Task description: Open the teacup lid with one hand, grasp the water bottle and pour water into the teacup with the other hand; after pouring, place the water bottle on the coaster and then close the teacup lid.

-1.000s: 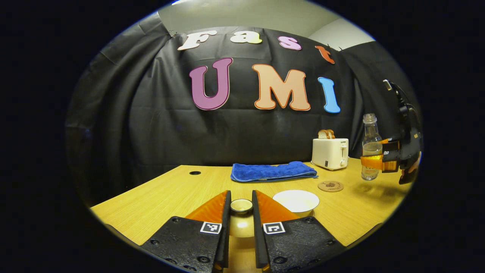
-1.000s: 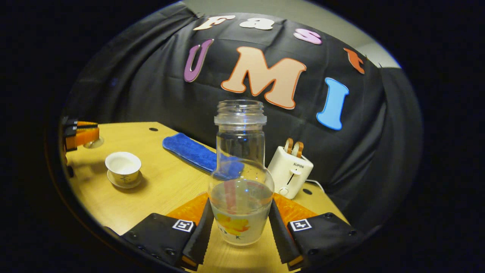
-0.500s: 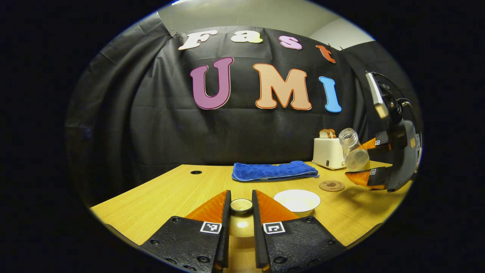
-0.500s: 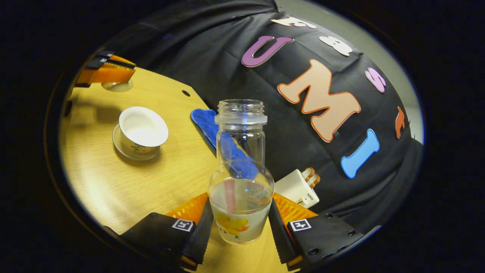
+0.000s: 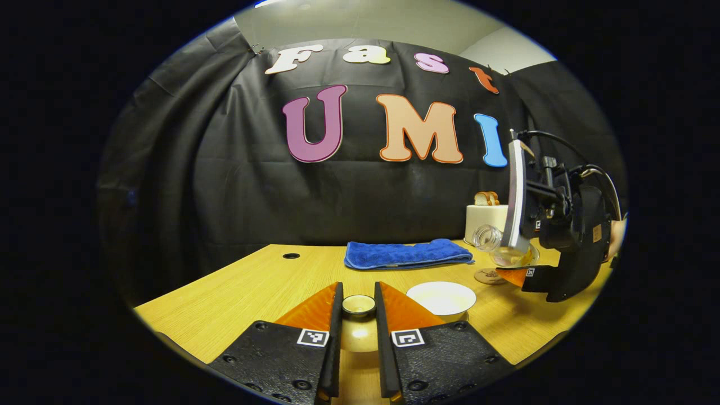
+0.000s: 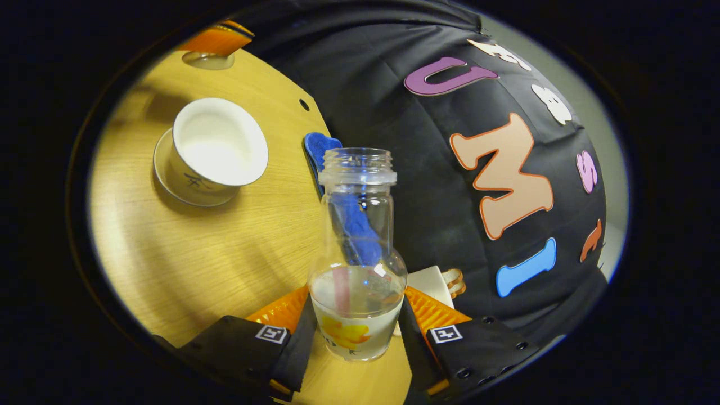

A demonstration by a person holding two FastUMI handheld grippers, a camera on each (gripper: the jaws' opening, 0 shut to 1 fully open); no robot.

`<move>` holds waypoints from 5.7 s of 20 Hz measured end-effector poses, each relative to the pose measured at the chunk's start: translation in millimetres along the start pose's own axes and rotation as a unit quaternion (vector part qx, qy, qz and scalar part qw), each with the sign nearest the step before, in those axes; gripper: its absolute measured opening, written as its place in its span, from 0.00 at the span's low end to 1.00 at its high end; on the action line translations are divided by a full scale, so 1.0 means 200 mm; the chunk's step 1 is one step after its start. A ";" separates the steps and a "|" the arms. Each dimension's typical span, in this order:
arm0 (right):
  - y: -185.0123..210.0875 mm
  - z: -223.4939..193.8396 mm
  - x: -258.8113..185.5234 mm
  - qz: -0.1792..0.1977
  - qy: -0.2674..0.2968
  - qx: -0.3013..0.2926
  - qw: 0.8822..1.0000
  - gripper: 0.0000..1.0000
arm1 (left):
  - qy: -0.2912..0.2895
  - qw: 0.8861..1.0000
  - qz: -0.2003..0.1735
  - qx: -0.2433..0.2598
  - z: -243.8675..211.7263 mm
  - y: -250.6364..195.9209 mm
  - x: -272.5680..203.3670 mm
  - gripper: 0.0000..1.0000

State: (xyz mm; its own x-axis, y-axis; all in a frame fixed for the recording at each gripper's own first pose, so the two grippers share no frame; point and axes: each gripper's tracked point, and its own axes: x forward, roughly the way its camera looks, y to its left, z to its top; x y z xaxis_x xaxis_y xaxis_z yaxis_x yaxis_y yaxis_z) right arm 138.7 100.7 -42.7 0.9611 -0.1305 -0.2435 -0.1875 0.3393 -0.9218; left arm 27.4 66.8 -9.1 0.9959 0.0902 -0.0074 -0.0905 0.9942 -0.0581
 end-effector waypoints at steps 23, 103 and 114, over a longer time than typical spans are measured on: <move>-0.03 0.22 -0.04 -0.101 -0.071 -0.245 0.962 0.76 | -0.001 1.000 0.011 -0.001 0.00 0.02 0.00 0.25; -0.04 -0.09 0.27 0.094 -0.043 0.528 0.843 0.75 | -0.002 1.000 0.021 -0.001 0.00 0.04 0.00 0.26; 0.01 -0.10 0.33 0.098 -0.043 0.529 0.842 0.80 | -0.003 1.000 0.014 -0.001 0.01 0.02 0.00 0.26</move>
State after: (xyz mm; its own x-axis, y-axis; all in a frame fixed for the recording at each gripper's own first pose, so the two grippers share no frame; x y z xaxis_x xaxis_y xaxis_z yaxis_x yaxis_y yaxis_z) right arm 197.3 73.9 -65.9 0.9524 0.0773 -0.2949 -0.1027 0.9921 -0.0718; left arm 27.2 71.3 -8.2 0.9931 0.1174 -0.0038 -0.1174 0.9913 -0.0593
